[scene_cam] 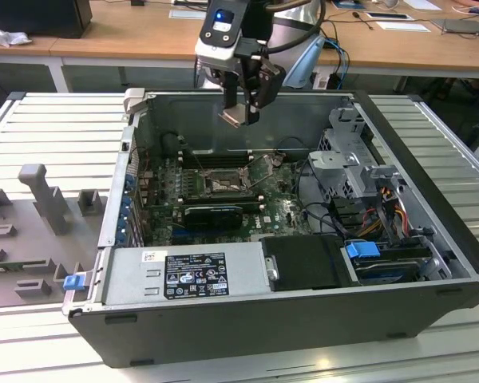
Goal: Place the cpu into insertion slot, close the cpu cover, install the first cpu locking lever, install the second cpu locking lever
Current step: 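Place the cpu into insertion slot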
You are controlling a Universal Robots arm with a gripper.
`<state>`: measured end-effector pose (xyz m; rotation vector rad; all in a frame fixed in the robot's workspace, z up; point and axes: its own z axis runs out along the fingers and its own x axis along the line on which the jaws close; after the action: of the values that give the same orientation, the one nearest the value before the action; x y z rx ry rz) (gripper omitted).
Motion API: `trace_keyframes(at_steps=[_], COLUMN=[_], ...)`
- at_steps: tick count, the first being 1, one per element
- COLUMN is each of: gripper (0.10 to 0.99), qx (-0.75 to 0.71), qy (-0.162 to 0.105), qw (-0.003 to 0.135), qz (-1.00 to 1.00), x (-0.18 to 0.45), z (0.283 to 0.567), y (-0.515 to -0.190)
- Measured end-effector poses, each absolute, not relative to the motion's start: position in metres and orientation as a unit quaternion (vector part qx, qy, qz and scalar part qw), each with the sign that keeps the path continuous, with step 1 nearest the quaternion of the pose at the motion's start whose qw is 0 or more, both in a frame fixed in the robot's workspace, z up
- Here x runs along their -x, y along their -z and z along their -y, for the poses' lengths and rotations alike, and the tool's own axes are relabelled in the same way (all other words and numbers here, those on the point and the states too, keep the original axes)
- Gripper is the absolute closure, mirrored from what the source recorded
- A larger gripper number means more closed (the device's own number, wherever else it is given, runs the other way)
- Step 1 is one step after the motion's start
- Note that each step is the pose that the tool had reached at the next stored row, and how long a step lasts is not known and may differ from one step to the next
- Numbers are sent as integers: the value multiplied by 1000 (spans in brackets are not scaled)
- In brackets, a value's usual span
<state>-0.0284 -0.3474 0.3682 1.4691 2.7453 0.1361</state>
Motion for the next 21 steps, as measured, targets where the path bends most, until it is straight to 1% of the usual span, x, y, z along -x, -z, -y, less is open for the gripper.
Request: trace_keyframes(at_steps=[21], gripper=[557], qx=[-571], qy=[-42], qw=[17], qz=[-820], x=[28], z=[347], y=[-368])
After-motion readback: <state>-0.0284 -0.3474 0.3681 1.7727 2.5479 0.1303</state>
